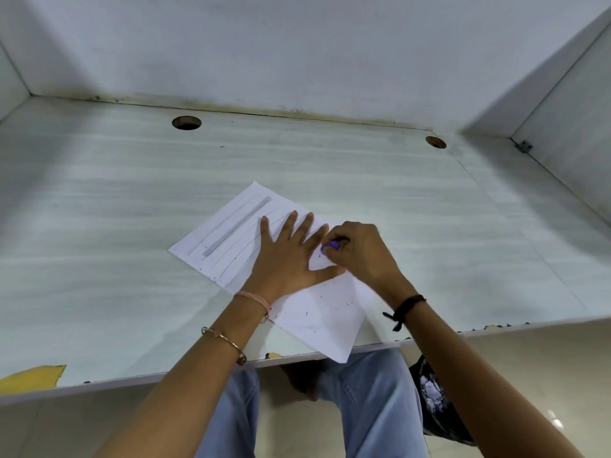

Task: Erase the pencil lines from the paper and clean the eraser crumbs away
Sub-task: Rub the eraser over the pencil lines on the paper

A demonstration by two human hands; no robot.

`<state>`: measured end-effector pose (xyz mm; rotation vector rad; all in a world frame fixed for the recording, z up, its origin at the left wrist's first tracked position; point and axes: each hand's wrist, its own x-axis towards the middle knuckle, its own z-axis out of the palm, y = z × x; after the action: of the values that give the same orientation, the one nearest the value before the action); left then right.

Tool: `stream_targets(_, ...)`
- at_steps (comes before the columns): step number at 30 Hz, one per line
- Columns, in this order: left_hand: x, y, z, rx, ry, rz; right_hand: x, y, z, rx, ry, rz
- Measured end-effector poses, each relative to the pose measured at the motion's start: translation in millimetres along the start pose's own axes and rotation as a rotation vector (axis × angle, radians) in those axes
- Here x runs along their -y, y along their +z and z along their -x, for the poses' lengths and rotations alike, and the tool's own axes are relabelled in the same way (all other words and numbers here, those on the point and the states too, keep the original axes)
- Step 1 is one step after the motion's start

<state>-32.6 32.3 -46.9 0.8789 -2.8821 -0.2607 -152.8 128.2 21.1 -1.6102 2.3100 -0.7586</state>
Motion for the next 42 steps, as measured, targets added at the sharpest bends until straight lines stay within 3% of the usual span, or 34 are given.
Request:
stream_targets(5,1,2,0,-0.020,-0.004,0.029,-31,-22,-20,-0.121,0.163,-0.020)
stream_targets(11,-1,0,0,0.004,-0.008,-0.003,-6,-3,1,0.026,0.011,-0.073)
stream_targets(17,1,0,0,-0.005,-0.008,0.033,-35,-19,-23,-0.146,0.158,-0.019)
stream_targets(22,1,1,0,0.005,-0.004,0.007,-8,1,3,0.005,0.022,-0.082)
stream_targets(28,-1,-1,0,-0.002,-0.012,0.044,-41,-21,-21,-0.128,0.152,-0.037)
stream_targets(34,-1,1,-1,0.012,-0.009,-0.006,-17,0,0,0.009,0.012,-0.066)
stream_targets(38,0,1,-1,0.007,-0.011,0.048,-40,-13,-19,-0.174,0.157,-0.134)
stream_targets(42,-1,0,-2,0.005,-0.016,0.040,-34,-14,-21,-0.187,0.161,-0.129)
